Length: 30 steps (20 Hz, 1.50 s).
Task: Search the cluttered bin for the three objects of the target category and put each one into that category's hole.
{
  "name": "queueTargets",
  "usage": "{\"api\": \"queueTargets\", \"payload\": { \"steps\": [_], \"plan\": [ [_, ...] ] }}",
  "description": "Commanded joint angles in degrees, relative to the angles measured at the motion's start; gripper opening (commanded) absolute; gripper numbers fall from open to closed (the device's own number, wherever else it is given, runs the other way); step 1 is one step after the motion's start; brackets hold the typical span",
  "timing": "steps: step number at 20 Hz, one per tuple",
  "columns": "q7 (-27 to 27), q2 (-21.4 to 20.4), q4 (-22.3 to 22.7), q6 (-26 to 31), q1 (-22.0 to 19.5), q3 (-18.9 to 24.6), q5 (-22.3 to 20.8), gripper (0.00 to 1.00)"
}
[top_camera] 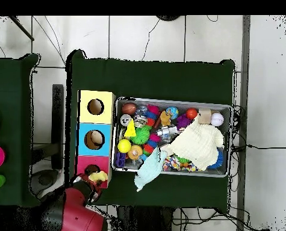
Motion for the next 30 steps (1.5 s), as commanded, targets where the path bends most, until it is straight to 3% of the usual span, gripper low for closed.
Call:
{"api": "queueTargets", "payload": {
  "steps": [1,5,19,23,26,29,30],
  "plan": [
    [13.3,-3.5,-0.3,-5.1,-5.8,8.8,2.4,1.00],
    [12.7,-6.4,1.8,-8.4,-10.3,13.5,1.2,1.00],
    [13.3,-7.9,2.6,-10.1,-13.2,17.2,0.3,1.00],
    [12.8,-7.5,1.9,-9.0,-12.2,15.8,0.4,1.00],
    [10.7,-6.7,-0.7,-4.6,-9.7,11.2,-0.4,1.00],
    [5.8,-5.0,-4.5,0.8,-9.4,5.6,-4.1,1.00],
    [3.7,-5.0,-5.3,2.0,-11.2,5.7,-5.5,1.00]
  ]
}}
